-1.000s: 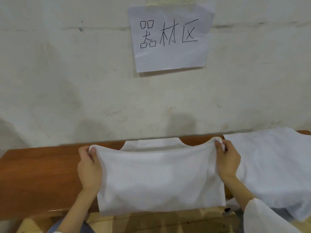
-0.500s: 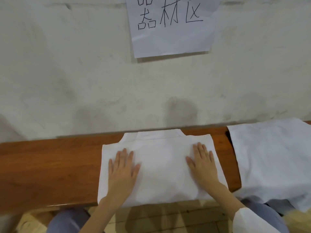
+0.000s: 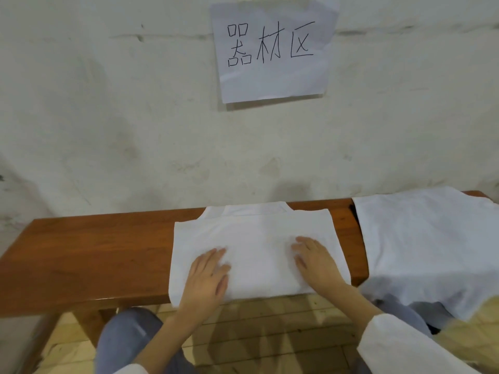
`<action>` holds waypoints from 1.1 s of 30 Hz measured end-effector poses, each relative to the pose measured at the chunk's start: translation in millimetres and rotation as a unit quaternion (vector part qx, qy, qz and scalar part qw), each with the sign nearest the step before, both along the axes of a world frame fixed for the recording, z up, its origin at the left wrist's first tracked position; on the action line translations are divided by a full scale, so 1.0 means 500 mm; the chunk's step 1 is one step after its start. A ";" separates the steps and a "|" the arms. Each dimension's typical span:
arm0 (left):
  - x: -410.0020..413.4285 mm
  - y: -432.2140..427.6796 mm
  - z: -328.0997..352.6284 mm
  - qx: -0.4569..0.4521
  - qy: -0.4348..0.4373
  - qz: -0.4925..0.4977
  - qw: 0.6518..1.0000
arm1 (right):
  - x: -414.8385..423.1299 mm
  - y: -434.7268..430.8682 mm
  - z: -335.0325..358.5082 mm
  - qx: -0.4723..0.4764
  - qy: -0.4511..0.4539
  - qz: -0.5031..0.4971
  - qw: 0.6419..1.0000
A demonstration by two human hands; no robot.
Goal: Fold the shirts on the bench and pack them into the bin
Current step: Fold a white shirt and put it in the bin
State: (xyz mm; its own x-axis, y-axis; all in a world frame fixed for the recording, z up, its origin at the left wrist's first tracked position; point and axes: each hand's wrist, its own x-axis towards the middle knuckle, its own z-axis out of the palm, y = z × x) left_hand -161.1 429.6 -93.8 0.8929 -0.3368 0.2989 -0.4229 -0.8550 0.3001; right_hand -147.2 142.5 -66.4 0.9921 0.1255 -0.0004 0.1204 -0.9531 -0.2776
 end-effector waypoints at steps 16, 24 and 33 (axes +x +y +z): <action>-0.046 0.007 -0.026 0.129 -0.016 0.003 0.991 | -0.117 -0.053 -0.094 -0.023 -0.109 -0.005 0.994; -0.053 0.056 0.016 0.082 -0.086 0.038 0.992 | -0.125 -0.040 -0.024 0.146 -0.156 -0.180 0.960; -0.045 0.043 0.129 -0.070 -0.183 0.103 0.975 | -0.130 -0.006 0.072 0.302 -0.216 -0.279 0.886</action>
